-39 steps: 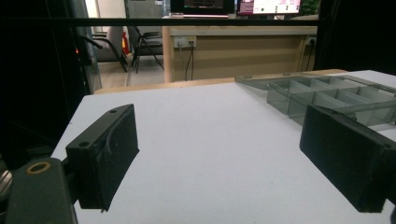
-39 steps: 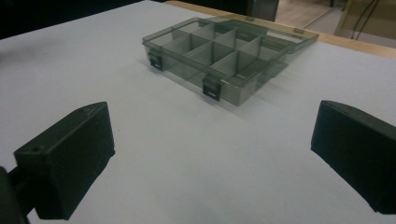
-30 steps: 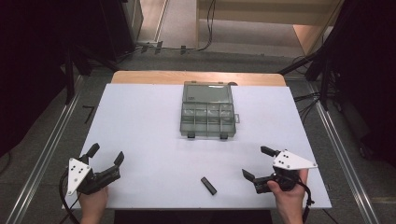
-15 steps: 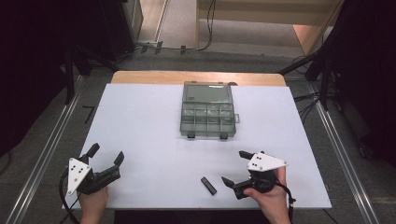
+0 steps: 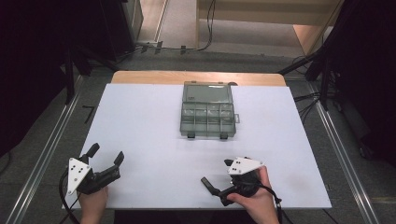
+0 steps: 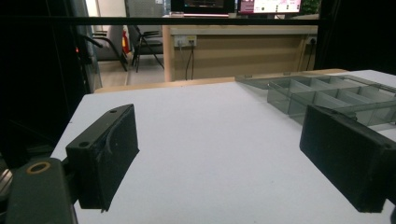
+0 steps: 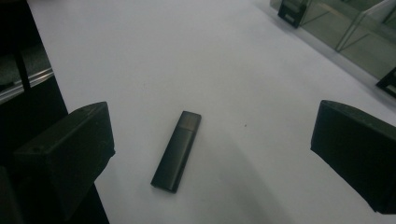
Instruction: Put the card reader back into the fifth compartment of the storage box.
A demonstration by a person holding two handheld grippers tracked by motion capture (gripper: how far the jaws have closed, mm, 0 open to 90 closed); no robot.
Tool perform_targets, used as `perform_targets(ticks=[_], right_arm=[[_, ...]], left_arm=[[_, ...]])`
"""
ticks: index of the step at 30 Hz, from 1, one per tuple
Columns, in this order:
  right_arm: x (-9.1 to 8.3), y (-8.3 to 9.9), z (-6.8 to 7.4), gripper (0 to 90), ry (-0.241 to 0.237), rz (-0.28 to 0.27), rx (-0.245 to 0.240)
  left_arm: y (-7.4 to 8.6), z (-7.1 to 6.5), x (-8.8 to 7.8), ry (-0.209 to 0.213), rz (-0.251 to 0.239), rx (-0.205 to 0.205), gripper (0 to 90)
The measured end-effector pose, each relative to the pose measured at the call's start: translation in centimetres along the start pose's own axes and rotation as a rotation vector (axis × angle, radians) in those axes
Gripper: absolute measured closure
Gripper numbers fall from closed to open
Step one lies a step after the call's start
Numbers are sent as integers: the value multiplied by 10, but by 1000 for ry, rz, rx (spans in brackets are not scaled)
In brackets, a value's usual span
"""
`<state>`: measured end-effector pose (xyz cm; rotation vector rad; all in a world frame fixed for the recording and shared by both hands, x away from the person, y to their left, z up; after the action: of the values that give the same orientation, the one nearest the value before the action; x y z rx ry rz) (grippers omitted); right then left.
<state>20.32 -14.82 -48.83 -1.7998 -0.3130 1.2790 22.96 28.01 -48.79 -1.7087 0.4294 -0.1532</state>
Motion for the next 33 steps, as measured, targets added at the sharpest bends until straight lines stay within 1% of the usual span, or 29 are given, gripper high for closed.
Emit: perform_targets(ticks=[2, 4, 9, 13, 17, 18, 19, 20, 23, 25, 27, 28, 31, 33], right_arm=[[4, 1, 2, 0, -4, 16, 5], [7, 2, 3, 0, -20, 26, 10], [14, 3, 7, 0, -28, 56, 10], [20, 4, 10, 0, -30, 66, 6], [27, 7, 12, 0, -41, 84, 14], [28, 7, 12, 11, -41, 86, 10], [29, 7, 14, 68, -29, 83, 5], [29, 7, 15, 88, -19, 83, 7], [32, 8, 17, 92, -18, 87, 5], [33, 8, 18, 116, -17, 93, 2], [35, 9, 19, 119, -22, 96, 2], [35, 8, 21, 139, -20, 104, 2], [37, 8, 24, 282, -15, 108, -9], [39, 9, 25, 317, 0, 129, 2]], left_arm=[[0, 0, 0, -1, 0, 0, 116], [0, 0, 0, -1, 0, 0, 116], [0, 0, 0, -1, 0, -1, 116], [0, 0, 0, 0, -1, -3, 116], [-1, 2, 0, -1, -3, -14, 116], [-1, 2, 0, -1, -3, -15, 116], [-1, 2, -1, 0, -3, -14, 117], [-1, 2, 0, 0, -3, -12, 116], [-1, 2, 0, -1, -1, -8, 116], [-1, 1, 0, -2, 0, -7, 116], [-1, 1, 0, -2, 0, -8, 116], [-1, 2, 0, -2, 0, -8, 116], [0, 1, 0, -2, 0, -7, 116], [-1, 2, 0, -2, -1, -8, 116]])
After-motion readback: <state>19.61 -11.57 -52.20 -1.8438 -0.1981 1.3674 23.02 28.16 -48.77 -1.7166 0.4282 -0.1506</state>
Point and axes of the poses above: each handheld gripper's, and its own axes: x roughly forward along the jaws, y roughly out of its underside, z roughly to its left, the point moved 1 cm from there along x, roughly forward along the jaws, and after that the axes turned 12 degrees about -x, right-handed, at the moved point
